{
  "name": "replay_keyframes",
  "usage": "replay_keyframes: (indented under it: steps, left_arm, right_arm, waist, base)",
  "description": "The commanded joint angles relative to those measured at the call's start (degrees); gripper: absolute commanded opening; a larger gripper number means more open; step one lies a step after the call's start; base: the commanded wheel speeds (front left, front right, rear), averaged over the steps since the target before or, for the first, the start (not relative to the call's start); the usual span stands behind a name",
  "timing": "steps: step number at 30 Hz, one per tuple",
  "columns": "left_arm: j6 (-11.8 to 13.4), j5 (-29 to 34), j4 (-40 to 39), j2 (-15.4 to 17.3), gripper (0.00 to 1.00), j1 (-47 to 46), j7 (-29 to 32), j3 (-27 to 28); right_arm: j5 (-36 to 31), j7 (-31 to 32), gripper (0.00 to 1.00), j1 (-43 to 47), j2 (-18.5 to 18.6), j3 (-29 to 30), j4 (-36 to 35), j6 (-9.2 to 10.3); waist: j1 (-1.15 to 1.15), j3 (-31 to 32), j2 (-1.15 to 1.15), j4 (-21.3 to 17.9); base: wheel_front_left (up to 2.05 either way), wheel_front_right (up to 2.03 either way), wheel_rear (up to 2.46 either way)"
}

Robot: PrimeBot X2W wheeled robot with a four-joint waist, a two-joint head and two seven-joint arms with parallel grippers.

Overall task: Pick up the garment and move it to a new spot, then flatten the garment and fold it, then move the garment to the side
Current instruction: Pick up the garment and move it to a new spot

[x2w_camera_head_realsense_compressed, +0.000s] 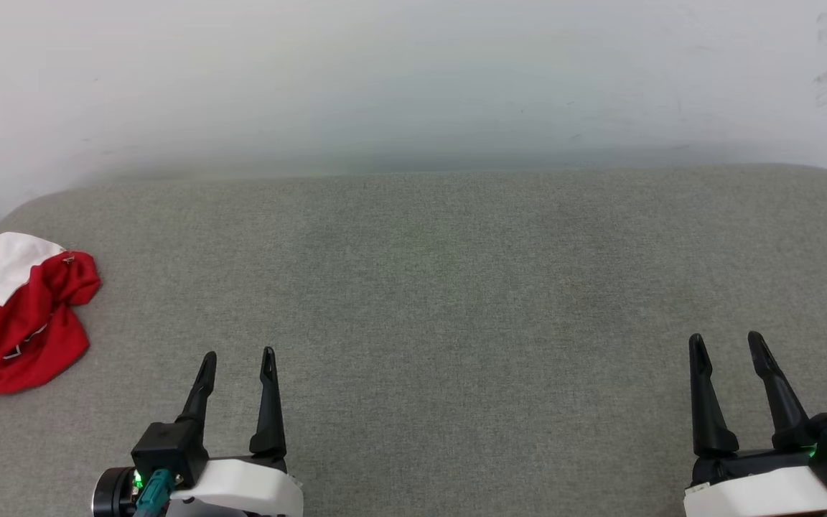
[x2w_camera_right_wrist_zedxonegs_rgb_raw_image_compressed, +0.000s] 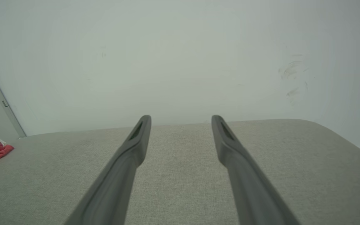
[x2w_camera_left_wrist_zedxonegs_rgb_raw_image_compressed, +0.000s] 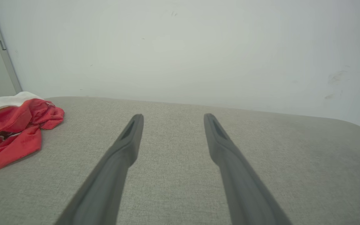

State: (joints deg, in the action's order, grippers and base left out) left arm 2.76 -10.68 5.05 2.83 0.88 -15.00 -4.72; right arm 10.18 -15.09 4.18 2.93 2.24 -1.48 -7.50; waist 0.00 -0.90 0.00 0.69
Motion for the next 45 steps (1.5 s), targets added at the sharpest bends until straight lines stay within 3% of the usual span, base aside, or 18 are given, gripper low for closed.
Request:
replay_keyframes:
  steps: [1, 17, 45]
  left_arm:
    - [-0.09, -0.03, 0.1, 0.09, 1.0, 0.2, -0.28, 0.11]
    - [0.04, 0.02, 0.38, 0.09, 1.0, -0.54, -0.23, 0.91]
    - [1.44, -0.54, 0.32, 0.06, 1.0, -1.24, -0.22, 4.09]
  right_arm:
    - [0.06, -0.12, 1.0, 0.73, -0.09, 0.01, 0.21, 0.02]
    - [-0.26, -0.12, 1.0, 1.03, -0.09, -0.33, -0.15, 0.02]
    - [-2.88, -0.12, 1.0, 0.37, -0.09, -0.92, -1.43, 0.02]
  waist:
    - [0.0, 0.0, 0.0, 0.07]
    - [0.0, -0.17, 0.0, 3.76]
    - [0.0, -2.45, 0.0, 23.93]
  base:
    - [0.0, 0.0, 0.0]
    - [0.0, 0.0, 0.0]
    - [0.0, 0.0, 0.0]
